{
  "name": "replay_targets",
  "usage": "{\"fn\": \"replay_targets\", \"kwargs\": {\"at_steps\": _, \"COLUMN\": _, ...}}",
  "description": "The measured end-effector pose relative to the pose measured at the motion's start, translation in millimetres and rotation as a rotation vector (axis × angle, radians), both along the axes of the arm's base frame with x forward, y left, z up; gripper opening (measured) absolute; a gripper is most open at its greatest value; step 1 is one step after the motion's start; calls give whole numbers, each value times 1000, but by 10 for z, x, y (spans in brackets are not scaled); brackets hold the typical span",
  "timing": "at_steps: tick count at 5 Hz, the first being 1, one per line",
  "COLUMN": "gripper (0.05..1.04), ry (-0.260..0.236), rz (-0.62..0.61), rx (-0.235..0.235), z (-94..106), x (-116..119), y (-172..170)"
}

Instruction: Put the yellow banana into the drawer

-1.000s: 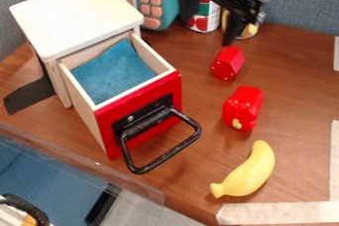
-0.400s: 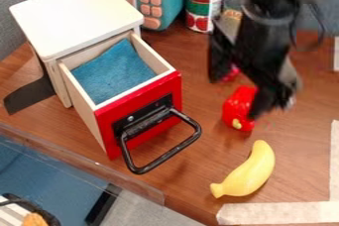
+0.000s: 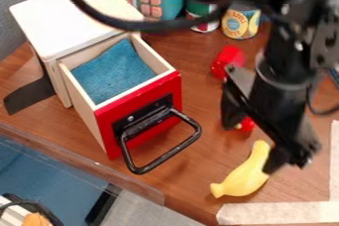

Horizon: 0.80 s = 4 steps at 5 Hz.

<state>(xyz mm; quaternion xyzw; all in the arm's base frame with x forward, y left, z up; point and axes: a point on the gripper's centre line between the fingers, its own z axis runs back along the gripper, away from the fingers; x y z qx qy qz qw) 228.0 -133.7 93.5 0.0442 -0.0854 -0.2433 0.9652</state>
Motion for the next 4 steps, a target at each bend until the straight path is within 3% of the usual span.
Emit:
{"fn": "replay_targets", "kwargs": {"at_steps": 1, "gripper": 1000, "ry": 25, "rz": 39, "rx": 15, "z": -159, "x": 7, "y": -126}}
{"fn": "replay_targets", "kwargs": {"at_steps": 2, "gripper": 1000, "ry": 45, "rz": 153, "rx": 49, "z": -271, "x": 124, "y": -178}}
{"fn": "replay_targets", "kwargs": {"at_steps": 4, "gripper": 1000, "ry": 60, "rz": 276, "rx": 80, "z": -347, "x": 385, "y": -150}}
